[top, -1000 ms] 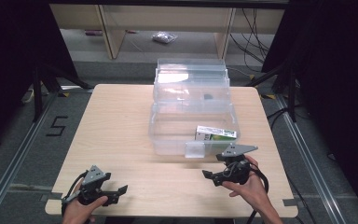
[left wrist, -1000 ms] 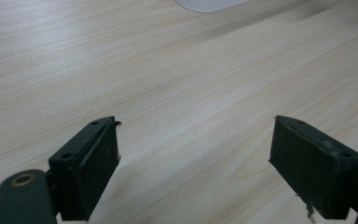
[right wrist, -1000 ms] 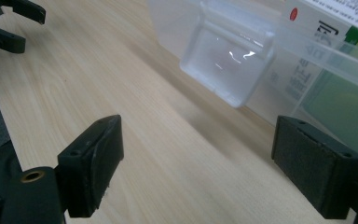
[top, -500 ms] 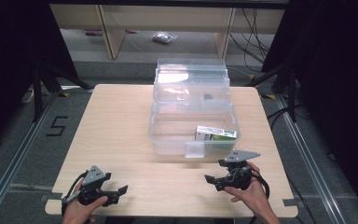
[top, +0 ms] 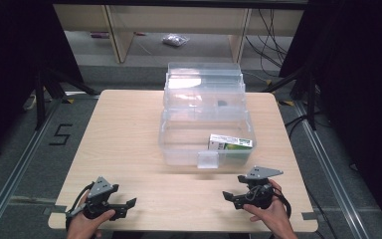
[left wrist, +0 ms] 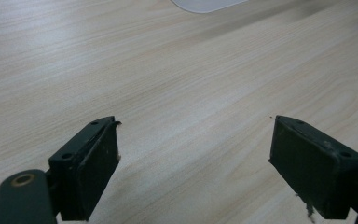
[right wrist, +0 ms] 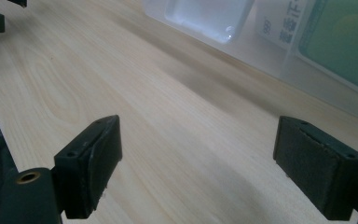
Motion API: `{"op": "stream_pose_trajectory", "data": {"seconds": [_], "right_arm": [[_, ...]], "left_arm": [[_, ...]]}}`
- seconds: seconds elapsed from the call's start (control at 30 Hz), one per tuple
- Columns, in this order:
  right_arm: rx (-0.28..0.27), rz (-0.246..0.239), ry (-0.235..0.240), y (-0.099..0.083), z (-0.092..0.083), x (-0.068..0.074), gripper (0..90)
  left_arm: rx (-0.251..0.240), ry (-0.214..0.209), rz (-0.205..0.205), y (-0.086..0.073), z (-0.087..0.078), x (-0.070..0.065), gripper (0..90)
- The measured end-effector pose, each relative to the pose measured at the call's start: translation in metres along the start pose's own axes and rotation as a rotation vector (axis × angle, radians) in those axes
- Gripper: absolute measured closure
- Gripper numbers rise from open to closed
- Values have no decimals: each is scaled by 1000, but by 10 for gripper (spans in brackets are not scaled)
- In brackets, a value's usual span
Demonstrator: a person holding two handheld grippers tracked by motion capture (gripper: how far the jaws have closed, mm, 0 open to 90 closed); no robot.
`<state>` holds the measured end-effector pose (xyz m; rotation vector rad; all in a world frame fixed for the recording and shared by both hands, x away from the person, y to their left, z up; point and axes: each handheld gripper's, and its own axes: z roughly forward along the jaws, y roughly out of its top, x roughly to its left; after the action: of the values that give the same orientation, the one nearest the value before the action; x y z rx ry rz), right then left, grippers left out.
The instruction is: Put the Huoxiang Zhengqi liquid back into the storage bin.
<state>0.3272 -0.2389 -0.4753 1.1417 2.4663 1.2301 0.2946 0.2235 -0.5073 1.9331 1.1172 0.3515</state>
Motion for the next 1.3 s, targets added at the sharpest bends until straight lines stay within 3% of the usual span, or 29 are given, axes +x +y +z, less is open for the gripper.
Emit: {"op": "stream_pose_trajectory", "data": {"seconds": [0.03, 0.07, 0.1, 0.17, 0.3, 0.33, 0.37, 0.47, 0.57, 0.6, 0.63, 0.7, 0.73, 0.77, 0.83, 0.87, 0.9, 0.93, 1.0, 1.07, 1.1, 1.13, 1.17, 1.2, 1.3], "right_arm": [[3, 16, -8, -2, -1, 1, 163], [1, -6, -17, -3, -1, -1, 163], [8, 27, -18, -4, -2, 1, 163], [2, 4, -24, -6, -2, -2, 163], [0, 20, -19, -8, -3, 0, 163], [-8, -11, -35, -8, -4, -2, 163], [3, 34, -16, -9, -4, 1, 163], [-3, -4, -25, -11, -4, -2, 163], [11, 34, 7, -12, -4, 0, 163], [8, 1, -15, -13, -5, -2, 163], [7, 32, -17, -14, -5, 1, 163], [3, 6, -7, -15, -5, -2, 163], [18, 50, -19, -16, -7, 2, 163], [4, 3, -32, -16, -7, -2, 163], [3, 23, -24, -18, -8, -1, 163], [-3, 13, -30, -18, -8, -2, 163], [9, 40, -4, -19, -8, -1, 163], [19, 48, 1, -20, -9, 0, 163], [15, 29, -37, -22, -11, -2, 163], [17, 28, -40, -23, -12, -2, 163], [14, 43, -20, -24, -11, 0, 163], [20, 16, 0, -24, -12, -3, 163], [20, 19, 2, -26, -12, -2, 163], [25, 29, -31, -26, -14, 1, 163], [21, -4, -37, -29, -16, 0, 163]], "left_arm": [[5, 1, 5, 0, 0, 0, 147], [5, 1, 5, 0, 0, 0, 148], [4, 1, 5, 0, 0, 0, 148], [-4, 4, 3, 0, 0, 0, 147], [-3, 1, 4, 0, 0, 0, 148], [1, 0, 5, 0, 0, 0, 147], [-4, 4, 2, 0, 0, 0, 147], [10, 6, 17, 0, -1, 0, 147], [19, 7, 28, 0, -1, 1, 148], [18, 6, 28, 0, -1, 1, 148], [19, 4, 30, 0, -1, 1, 147], [23, 6, 30, 0, -1, 1, 148], [25, 5, 27, 0, -1, 1, 148], [25, 6, 27, 0, -1, 1, 147], [24, 5, 25, 0, -1, 1, 147], [7, 3, 5, 0, 0, -1, 148], [22, 4, 21, 0, -1, 1, 147], [6, 3, 5, 0, 0, -1, 147], [4, 0, 6, 0, 0, 0, 148], [4, 2, 5, 0, 0, -1, 147], [24, 6, 27, 0, -1, 1, 147], [27, 6, 35, 0, -2, 1, 148], [21, 6, 35, 0, -2, 1, 147], [22, 4, 31, 0, -2, 0, 147], [14, 2, 14, 0, -1, -1, 147]]}}
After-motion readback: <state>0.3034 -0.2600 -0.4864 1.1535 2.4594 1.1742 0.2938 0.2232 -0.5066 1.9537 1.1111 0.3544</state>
